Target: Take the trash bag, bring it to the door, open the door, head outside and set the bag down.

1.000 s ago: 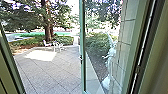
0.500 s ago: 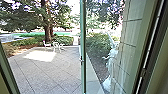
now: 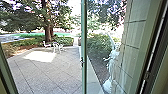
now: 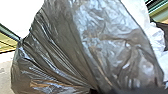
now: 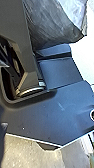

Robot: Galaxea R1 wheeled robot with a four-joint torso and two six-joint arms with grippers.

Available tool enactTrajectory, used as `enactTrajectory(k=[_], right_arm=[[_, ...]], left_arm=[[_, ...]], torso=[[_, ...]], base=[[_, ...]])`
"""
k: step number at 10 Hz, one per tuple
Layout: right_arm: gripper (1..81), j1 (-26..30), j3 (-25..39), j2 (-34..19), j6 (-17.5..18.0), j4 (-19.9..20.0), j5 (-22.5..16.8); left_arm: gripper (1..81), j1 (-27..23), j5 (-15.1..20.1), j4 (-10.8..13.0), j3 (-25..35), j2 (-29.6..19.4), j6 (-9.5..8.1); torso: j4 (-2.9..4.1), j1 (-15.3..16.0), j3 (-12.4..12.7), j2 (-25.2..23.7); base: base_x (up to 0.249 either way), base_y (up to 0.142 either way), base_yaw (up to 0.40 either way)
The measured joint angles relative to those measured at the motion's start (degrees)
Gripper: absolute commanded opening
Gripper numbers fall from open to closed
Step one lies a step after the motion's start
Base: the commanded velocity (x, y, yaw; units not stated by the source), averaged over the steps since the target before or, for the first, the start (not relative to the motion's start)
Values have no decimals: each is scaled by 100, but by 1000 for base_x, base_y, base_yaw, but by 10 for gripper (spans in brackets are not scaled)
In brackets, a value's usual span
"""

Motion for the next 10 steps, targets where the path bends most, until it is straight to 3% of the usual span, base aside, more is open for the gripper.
enactTrajectory(k=[10], right_arm=[[811, 27, -4, -63, -2, -1, -9]], left_arm=[[10, 27, -17, 2, 11, 50, 0]], torso=[[0, -14, 2, -9]], base=[[78, 0, 0]])
